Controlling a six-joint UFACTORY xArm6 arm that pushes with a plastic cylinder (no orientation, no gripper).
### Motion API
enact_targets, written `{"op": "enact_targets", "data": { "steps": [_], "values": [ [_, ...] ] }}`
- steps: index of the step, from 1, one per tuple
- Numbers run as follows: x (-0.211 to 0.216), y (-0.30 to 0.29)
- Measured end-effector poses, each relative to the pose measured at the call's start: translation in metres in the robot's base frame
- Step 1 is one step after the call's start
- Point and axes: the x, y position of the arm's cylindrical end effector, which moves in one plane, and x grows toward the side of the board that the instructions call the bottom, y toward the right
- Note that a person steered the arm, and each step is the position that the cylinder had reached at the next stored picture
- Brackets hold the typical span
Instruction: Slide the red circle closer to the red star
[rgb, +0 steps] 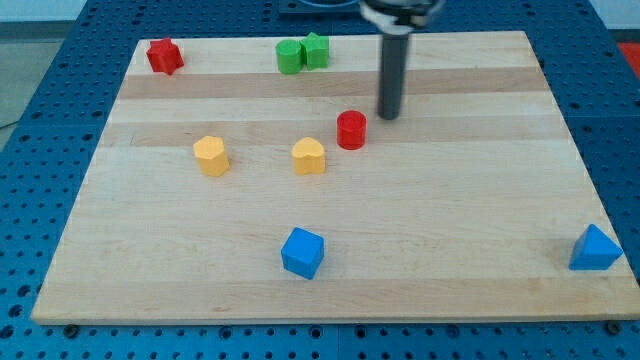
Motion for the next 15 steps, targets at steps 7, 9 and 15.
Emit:
{"op": "enact_targets", "data": {
  "steps": [7, 9, 15],
  "values": [
    [0.045, -0.016],
    [0.057, 0.082],
    [0.047, 0.015]
  ]
}}
